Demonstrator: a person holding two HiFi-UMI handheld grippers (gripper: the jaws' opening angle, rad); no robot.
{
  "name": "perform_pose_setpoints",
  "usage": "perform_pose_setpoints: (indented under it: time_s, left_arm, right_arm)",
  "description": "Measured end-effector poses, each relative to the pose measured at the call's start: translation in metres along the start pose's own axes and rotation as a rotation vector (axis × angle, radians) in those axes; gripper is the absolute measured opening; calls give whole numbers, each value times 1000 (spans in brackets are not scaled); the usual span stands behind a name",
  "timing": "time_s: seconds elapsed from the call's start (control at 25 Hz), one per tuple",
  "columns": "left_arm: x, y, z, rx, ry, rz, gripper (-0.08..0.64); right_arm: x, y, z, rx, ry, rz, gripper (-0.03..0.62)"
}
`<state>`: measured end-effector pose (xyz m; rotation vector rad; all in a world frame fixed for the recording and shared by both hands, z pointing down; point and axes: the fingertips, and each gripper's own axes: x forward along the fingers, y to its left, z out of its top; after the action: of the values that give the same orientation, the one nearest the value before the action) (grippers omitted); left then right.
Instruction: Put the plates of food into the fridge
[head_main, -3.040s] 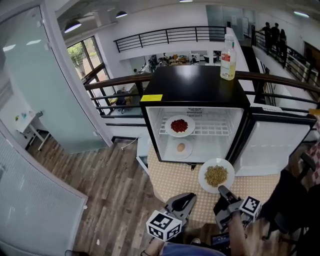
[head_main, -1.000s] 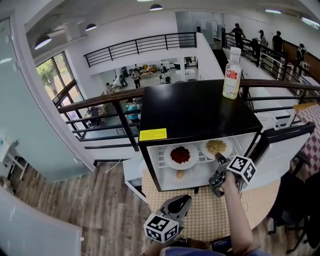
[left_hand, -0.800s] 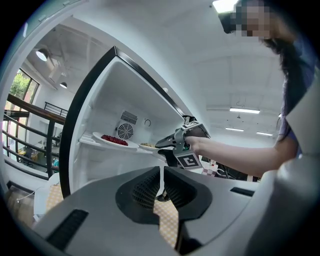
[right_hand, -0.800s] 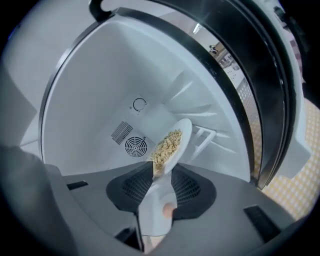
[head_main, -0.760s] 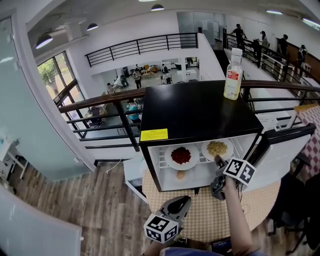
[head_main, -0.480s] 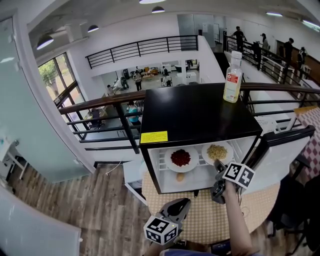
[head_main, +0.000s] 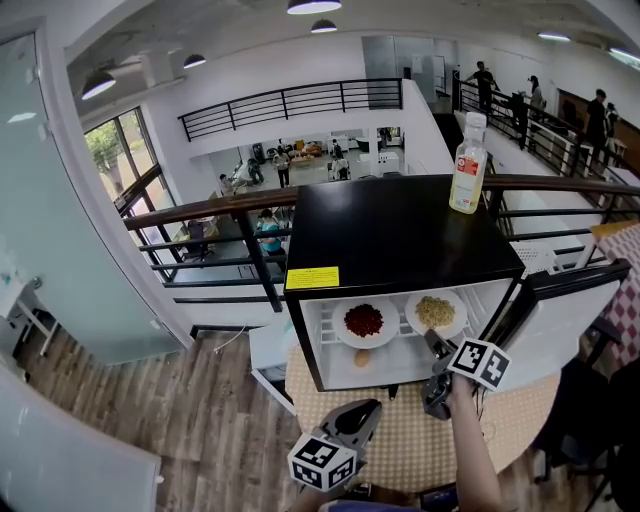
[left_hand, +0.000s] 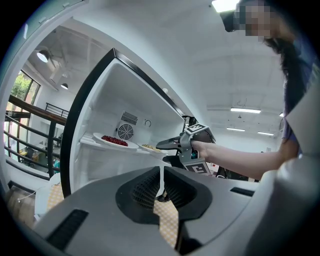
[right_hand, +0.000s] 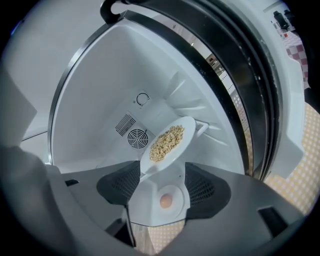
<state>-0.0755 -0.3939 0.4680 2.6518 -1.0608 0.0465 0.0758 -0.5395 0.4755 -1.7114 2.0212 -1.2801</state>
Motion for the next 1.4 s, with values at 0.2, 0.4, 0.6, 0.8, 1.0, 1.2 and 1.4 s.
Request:
perform_pose_setpoints:
  time_s: [0.2,0.4,0.6,0.8,1.0,1.2,1.4]
  left_arm:
    - [-3,-3,2,10,-3,6,31]
    - [-2,-10,0,13,-2,8,31]
    - [1,-21,-4,2,2,-5,31]
    - [5,-37,-10,6,18,-22,31]
    - [7,-55,-14,14,25,-27,31]
    - [7,-77,-21,15,37,-25,31]
    - [2,-101,-34,12,60,5,31]
  right_arm:
    - [-22,-2,-17,-25,33,38,270]
    - [-54,2,-30,-78,13,103,258]
    - [-85,11,-41,-187,20,141,190]
    - [-116,20,-56,-198,39,211,138]
    - [-142,22,-81,-263,102,244,127]
    - [-163,2,-103,-233,147,243,98]
    - [-191,-14,-109,-221,152,241,66]
